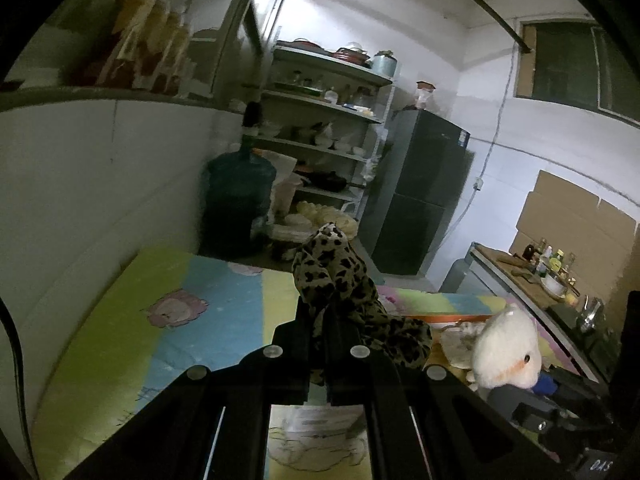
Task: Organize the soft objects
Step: 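Lift both plush toys and carry them over the cardboard tray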
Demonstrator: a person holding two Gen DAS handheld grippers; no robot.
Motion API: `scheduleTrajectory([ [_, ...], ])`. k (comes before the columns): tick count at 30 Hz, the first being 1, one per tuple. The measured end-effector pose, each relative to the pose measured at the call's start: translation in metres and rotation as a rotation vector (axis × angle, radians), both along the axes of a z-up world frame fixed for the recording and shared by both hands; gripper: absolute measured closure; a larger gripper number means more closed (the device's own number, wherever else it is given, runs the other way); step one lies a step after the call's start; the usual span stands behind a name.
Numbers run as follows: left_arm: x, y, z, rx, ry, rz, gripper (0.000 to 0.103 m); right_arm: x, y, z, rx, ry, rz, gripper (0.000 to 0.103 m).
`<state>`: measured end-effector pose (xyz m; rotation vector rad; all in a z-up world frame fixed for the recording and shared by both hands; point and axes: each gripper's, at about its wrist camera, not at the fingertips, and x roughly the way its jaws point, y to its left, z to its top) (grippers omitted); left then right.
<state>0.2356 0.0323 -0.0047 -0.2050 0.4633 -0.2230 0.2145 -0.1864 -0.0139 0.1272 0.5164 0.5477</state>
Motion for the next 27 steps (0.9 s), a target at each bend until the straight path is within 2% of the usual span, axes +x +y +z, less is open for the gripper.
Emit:
scheduleTrajectory([
  [14, 0.004, -0.066, 0.01, 0.026, -0.016, -0.079, 0.099, -0.015, -0.075, 0.004, 0.047, -0.03, -0.148, 0.056],
  [27, 0.009, -0.125, -0.001, 0.052, 0.018, -0.161, 0.098, -0.028, -0.131, -0.004, 0.044, -0.027, -0.258, 0.056],
])
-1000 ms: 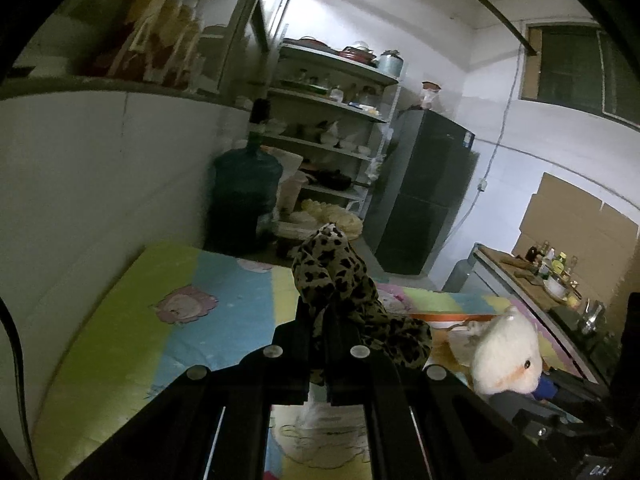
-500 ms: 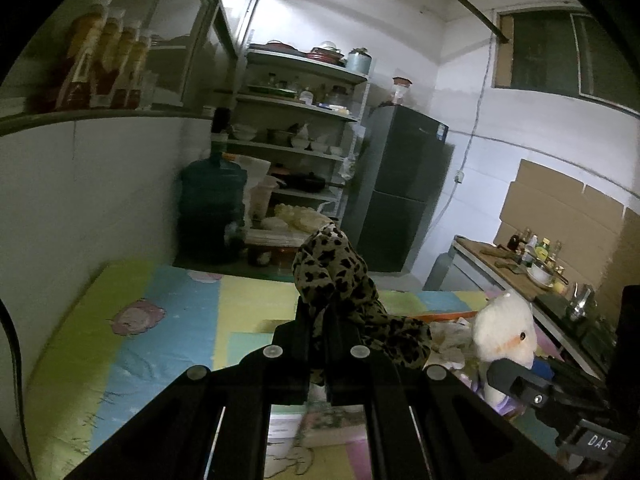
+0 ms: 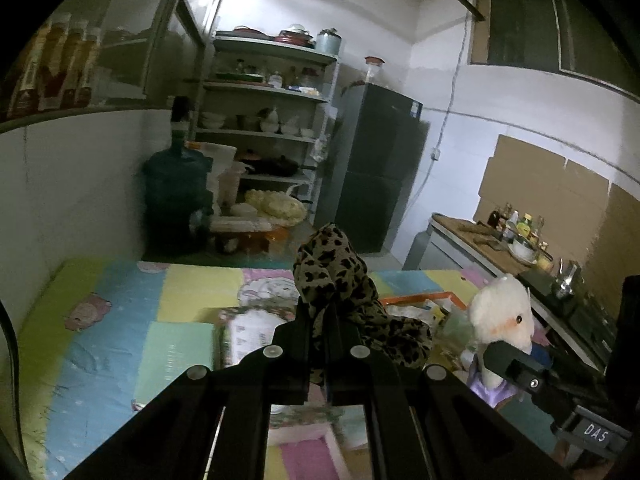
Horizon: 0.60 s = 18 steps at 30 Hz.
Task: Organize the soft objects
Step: 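Lift both plush toys and carry them over the cardboard tray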
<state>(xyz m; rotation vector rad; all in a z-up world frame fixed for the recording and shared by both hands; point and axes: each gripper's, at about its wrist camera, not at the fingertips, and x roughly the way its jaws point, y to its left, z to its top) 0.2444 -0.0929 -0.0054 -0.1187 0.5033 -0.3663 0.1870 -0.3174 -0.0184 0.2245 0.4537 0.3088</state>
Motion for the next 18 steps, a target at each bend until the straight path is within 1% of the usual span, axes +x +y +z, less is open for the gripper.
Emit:
scheduleTrajectory([
  [6, 0.001, -0.026, -0.008, 0.01, 0.022, -0.027, 0.098, -0.002, -0.023, -0.006, -0.006, 0.012, -0.047, 0.056],
  [18, 0.011, -0.069, -0.026, 0.05, 0.071, -0.074, 0.098, 0.004, -0.055, -0.02, -0.016, 0.049, -0.101, 0.056],
])
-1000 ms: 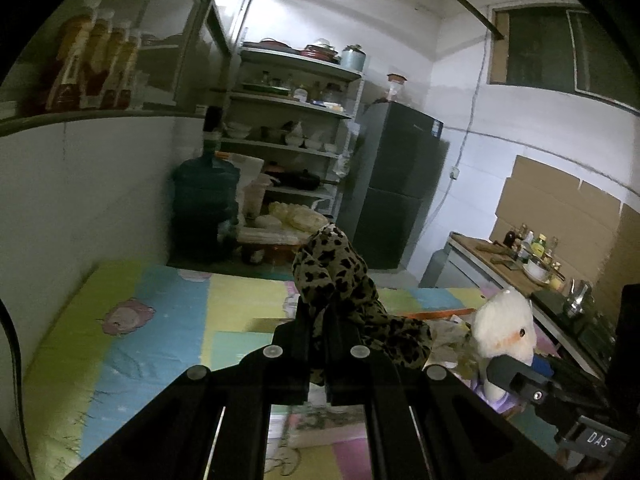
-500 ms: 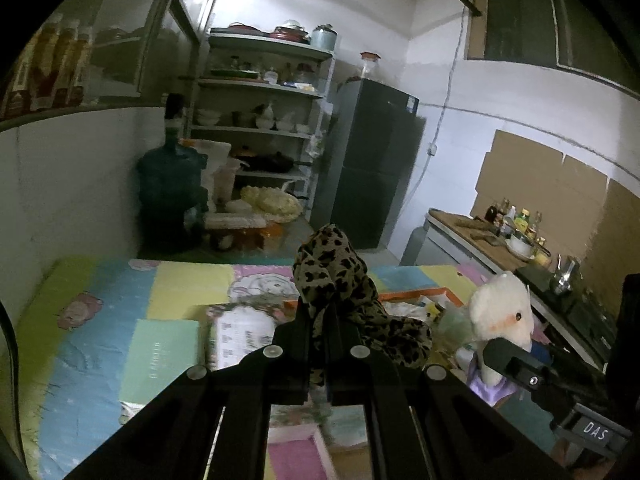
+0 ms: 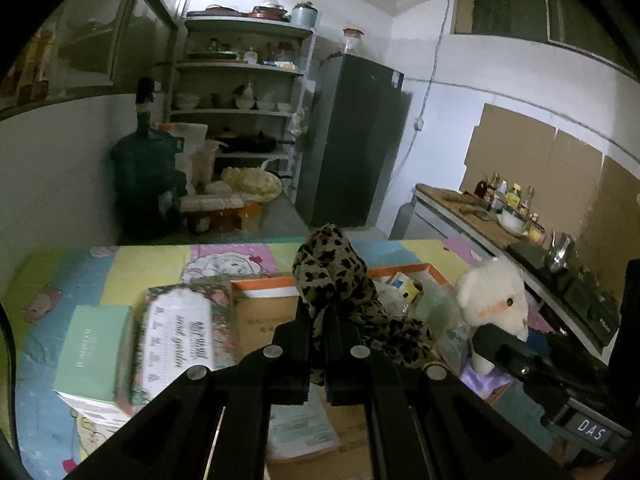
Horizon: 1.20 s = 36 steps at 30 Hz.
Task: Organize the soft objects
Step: 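Lift both plush toys and carry them over the cardboard tray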
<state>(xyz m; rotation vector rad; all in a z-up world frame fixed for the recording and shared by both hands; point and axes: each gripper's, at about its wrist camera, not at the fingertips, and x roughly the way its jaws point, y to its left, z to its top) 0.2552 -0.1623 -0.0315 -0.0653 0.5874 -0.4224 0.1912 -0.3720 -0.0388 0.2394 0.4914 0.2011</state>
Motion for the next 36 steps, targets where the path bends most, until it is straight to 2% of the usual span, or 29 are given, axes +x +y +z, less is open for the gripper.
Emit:
scheduleTrajectory([
  [12, 0.015, -0.027, -0.022, 0.045, 0.052, -0.019, 0.098, 0.018, -0.014, -0.018, -0.011, 0.052, -0.027, 0.056],
  [36, 0.039, -0.051, -0.048, 0.098, 0.117, -0.051, 0.098, 0.059, -0.006, -0.036, -0.057, 0.127, -0.01, 0.056],
])
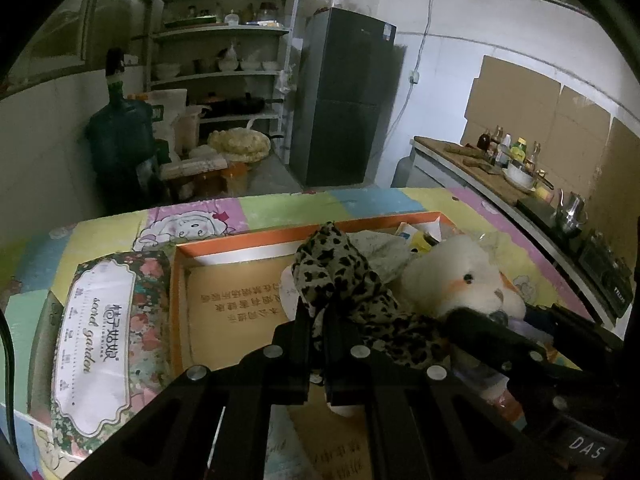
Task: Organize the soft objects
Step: 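Lift both plush toys and carry them over the cardboard tray, then lower both plush toys into the tray and open both tools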
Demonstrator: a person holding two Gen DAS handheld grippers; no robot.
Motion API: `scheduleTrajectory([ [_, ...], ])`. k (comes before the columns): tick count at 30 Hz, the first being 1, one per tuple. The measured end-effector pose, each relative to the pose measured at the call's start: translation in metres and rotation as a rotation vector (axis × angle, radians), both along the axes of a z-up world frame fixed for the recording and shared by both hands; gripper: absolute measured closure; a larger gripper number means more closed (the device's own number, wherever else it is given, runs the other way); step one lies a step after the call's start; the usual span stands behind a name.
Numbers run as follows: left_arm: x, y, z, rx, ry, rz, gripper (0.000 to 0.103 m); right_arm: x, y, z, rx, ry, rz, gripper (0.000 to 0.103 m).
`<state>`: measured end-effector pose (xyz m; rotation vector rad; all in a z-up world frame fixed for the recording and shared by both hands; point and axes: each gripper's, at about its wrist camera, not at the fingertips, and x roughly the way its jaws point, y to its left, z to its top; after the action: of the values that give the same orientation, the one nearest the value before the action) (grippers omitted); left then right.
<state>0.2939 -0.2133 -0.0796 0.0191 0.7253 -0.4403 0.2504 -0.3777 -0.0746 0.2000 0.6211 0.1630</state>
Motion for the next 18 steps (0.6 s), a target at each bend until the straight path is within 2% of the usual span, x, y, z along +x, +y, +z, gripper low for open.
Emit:
scheduleTrajectory([
  [14, 0.008, -0.006, -0.012, 0.007, 0.038, -0.01, 0.098, 0.011, -0.003, -0.007, 0.013, 0.03, 0.0, 0.055],
  [16, 0.009, -0.006, -0.014, 0.002, 0.046, -0.01, 0.095, 0.011, -0.004, -0.009, 0.014, 0.032, 0.0, 0.054],
  [18, 0.01, -0.005, -0.016, 0.005, 0.052, -0.007, 0.086, 0.011, -0.004, -0.01, 0.015, 0.032, -0.001, 0.054],
])
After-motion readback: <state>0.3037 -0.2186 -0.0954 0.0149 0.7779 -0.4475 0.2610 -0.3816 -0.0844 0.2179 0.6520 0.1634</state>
